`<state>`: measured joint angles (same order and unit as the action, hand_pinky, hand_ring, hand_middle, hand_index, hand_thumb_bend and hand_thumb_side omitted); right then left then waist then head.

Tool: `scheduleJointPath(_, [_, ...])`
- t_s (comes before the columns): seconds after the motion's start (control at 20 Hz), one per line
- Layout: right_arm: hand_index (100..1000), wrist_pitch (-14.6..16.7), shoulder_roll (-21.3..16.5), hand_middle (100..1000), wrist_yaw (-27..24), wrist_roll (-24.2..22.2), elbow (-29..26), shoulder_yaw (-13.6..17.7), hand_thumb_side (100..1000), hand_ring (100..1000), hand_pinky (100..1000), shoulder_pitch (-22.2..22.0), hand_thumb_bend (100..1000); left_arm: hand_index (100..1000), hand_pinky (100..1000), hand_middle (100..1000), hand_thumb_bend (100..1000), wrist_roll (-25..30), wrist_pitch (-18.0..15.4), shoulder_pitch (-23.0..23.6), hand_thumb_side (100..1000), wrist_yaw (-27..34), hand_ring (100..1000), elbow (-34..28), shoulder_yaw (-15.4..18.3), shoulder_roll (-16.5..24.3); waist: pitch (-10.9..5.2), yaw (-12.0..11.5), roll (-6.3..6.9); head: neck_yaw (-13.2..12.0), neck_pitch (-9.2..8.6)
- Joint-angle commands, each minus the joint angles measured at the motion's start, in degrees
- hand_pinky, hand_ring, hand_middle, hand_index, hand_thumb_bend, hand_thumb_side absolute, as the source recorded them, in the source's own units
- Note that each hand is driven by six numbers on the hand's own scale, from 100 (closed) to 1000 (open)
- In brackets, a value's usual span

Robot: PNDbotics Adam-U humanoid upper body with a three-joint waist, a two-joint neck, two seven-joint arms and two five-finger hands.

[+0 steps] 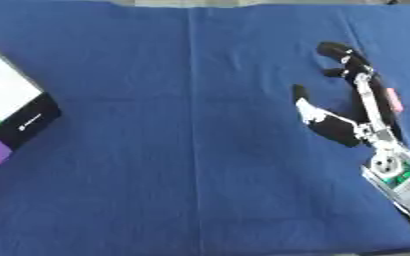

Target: Pick up the objects with one hand, pass them to the other hand, and then place them into the box on the other side of the table.

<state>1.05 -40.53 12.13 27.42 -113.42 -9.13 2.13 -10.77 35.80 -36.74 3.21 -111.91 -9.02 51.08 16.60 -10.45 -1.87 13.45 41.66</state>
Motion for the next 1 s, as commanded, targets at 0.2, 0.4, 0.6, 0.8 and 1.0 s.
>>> scheduleJointPath(0.2, [868,1.14,-5.59,866,-0.88,-6.72,-1.17,6.96,279,977,784,-5.21,323,711,947,606,100,-0.97,-0.50,-0.33,548,0.88,721,-0.67,0.65,1.82,-1.32,0.17,-0.01,-0.53,-0.56])
scheduleJointPath(0.4, [871,0.04,-7.81,866,-0.70,-8.85,-1.17,9.90,288,975,790,-7.20,331,712,948,609,100,-0.89,-0.38,-0.04,548,0.61,723,-0.56,0.58,2.00,-1.26,0.28,0.03,-0.48,-0.52])
scheduleJointPath(0.6, [869,1.01,-9.29,864,-1.16,-7.64,-1.17,12.06,266,971,790,-8.24,336,713,946,611,100,-0.55,-0.25,0.07,541,0.16,725,-0.53,0.37,2.13,-1.10,0.26,0.15,0.10,-0.45])
scheduleJointPath(0.8, [876,2.85,-11.70,869,-2.97,-6.96,-1.17,14.58,248,972,800,-9.85,354,713,946,612,100,-0.39,-0.15,0.23,540,-0.32,726,-0.44,0.36,2.38,-0.96,0.32,0.06,0.54,-0.46])
scheduleJointPath(1.0, [891,4.11,-15.33,883,-4.84,-10.33,-1.17,16.84,256,986,830,-11.95,383,714,945,614,100,-0.18,-0.08,0.27,536,-0.66,727,-0.42,0.27,2.55,-0.76,0.34,-0.03,0.98,-0.75])
